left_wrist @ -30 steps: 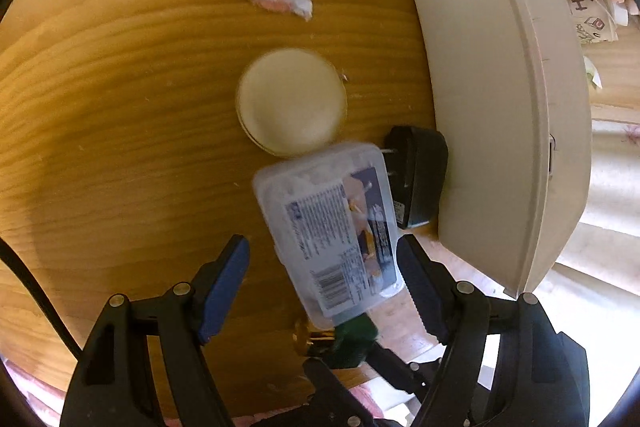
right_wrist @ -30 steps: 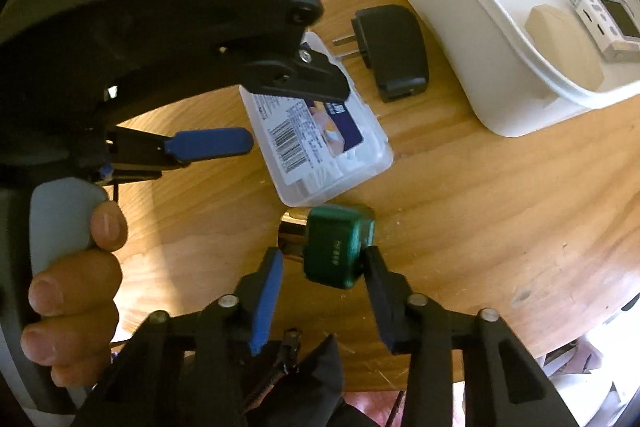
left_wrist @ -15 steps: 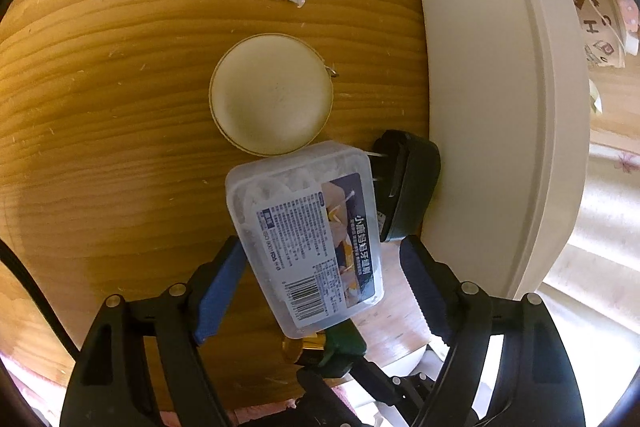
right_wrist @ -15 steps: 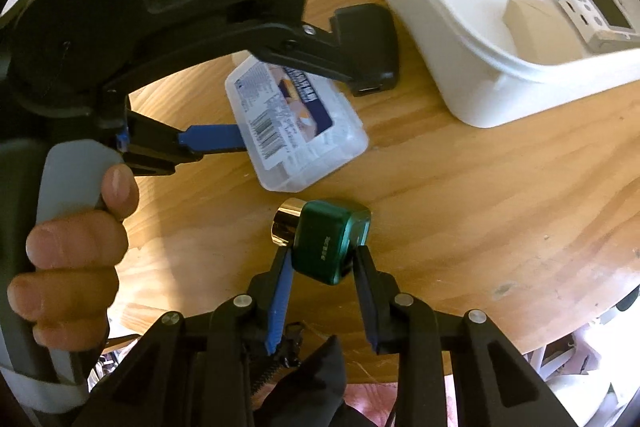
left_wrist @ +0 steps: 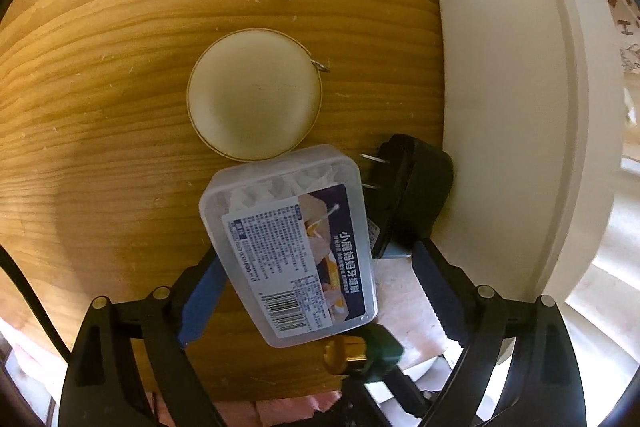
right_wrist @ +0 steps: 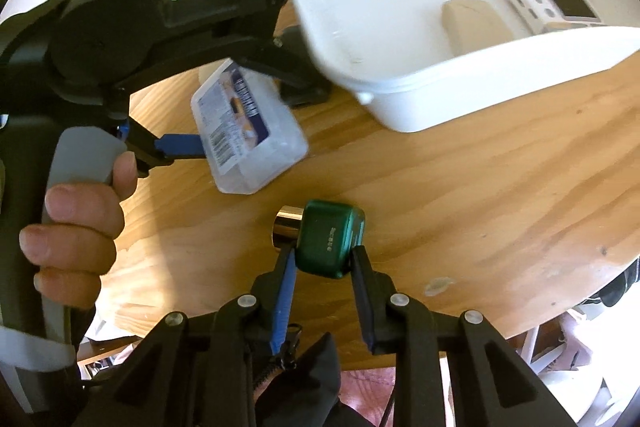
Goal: Organize rigid objects
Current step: 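Lift the clear box with left gripper while right gripper lifts the green jar, then carry the clear box and green jar over the white bin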
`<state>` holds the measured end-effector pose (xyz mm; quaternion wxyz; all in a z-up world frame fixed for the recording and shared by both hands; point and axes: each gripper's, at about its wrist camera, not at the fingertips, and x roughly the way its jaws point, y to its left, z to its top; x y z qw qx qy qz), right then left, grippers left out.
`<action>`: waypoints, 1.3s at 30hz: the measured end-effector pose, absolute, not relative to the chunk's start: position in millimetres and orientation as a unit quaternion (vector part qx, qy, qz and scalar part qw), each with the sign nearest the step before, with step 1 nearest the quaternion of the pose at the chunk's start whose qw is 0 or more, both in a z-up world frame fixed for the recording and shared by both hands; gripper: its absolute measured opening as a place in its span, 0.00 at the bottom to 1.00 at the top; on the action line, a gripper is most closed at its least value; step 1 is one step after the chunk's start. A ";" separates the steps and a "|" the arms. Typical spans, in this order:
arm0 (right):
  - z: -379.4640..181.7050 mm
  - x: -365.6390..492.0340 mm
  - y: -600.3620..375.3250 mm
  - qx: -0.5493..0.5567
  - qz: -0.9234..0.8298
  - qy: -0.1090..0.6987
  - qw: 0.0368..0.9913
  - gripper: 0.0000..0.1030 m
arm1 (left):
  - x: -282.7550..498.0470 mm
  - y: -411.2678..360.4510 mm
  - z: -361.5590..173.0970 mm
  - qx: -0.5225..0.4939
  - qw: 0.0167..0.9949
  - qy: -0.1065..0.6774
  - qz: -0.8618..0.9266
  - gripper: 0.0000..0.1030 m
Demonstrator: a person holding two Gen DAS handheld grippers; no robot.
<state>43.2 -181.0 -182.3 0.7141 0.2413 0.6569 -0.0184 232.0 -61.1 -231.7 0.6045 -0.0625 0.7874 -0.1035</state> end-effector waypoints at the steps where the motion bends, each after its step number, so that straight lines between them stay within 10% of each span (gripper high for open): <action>1: -181.5 43.2 -183.8 0.240 -0.019 0.658 0.714 0.27 | 233.7 -61.4 -232.4 -0.069 0.604 0.788 -0.100 0.89; 17: -171.1 50.9 -219.2 0.193 0.017 0.667 0.719 0.27 | 234.1 30.4 -237.7 -0.199 0.590 0.780 -0.055 0.67; 39: -149.4 93.1 -180.8 0.115 0.150 0.666 0.722 0.26 | 129.9 87.4 -276.2 -0.298 0.595 0.746 -0.012 0.67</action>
